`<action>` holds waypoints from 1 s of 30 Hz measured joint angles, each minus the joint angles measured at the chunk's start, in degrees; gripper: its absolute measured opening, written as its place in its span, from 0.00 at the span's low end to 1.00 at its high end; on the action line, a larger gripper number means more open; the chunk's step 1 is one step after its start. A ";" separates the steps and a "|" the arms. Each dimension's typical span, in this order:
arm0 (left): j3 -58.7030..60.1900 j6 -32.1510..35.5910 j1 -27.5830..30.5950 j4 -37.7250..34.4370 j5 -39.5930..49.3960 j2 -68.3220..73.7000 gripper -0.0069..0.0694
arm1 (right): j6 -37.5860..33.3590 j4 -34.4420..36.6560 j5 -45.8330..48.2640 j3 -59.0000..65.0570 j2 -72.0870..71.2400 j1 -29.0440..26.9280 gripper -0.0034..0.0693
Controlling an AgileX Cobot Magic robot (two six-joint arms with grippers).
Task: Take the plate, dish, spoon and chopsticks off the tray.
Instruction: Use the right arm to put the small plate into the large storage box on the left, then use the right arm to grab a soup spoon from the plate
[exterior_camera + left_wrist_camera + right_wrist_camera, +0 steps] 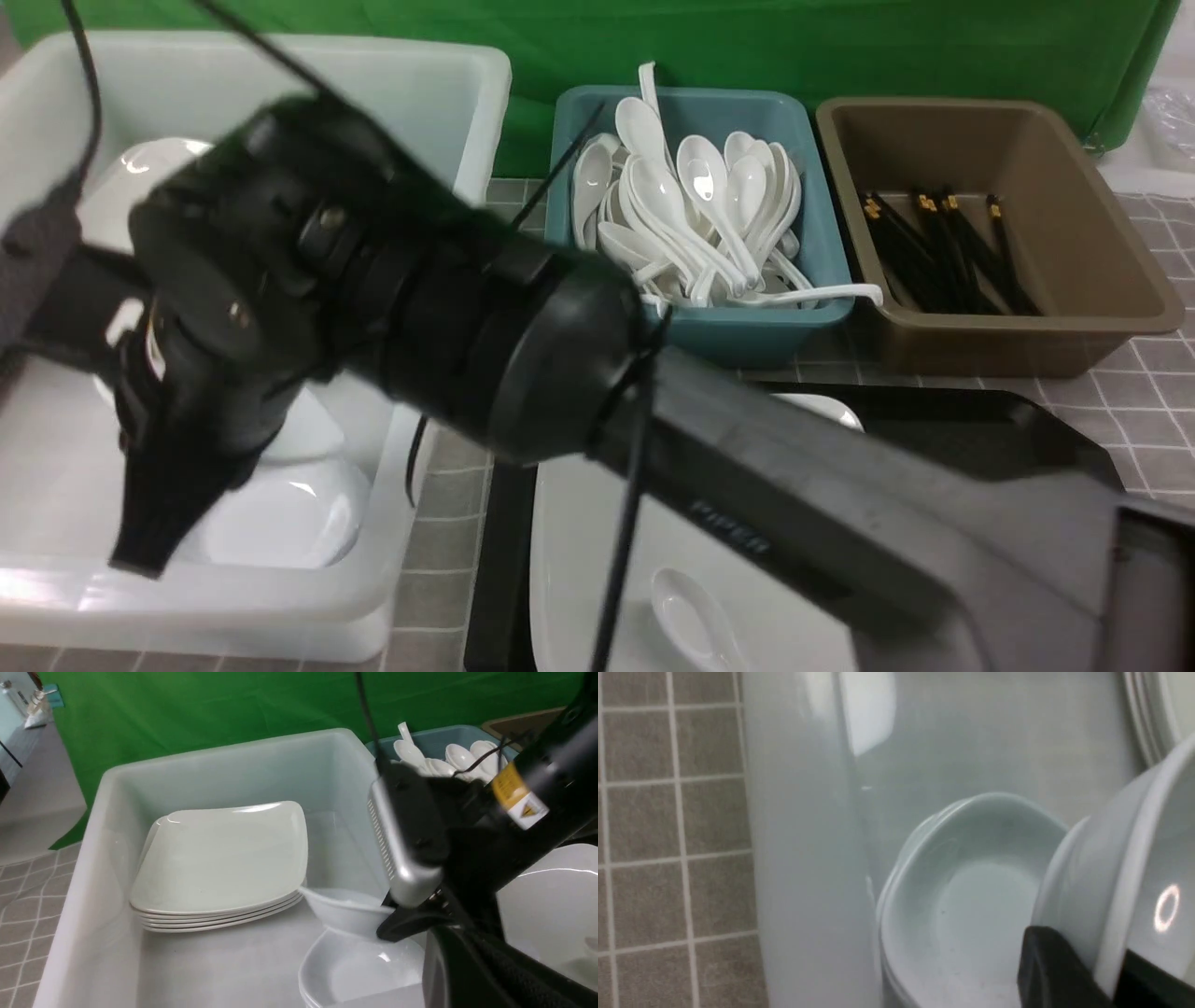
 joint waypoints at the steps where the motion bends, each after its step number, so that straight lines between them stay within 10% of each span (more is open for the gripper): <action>1: 0.00 0.12 0.00 -0.52 -0.12 0.00 0.10 | -0.04 0.00 0.10 -0.06 0.77 0.00 0.14; 15: 0.00 0.76 0.00 -4.20 -1.03 -0.06 0.10 | -0.21 0.00 7.28 -0.97 1.22 -0.11 0.65; 24: 2.13 0.94 0.00 -6.88 -5.47 -0.06 0.10 | 4.61 -0.75 9.61 -0.97 -10.87 -0.11 0.63; 30: 3.52 1.87 0.00 -7.54 -7.06 0.36 0.10 | 10.60 -9.22 9.61 9.83 -22.27 -0.19 0.38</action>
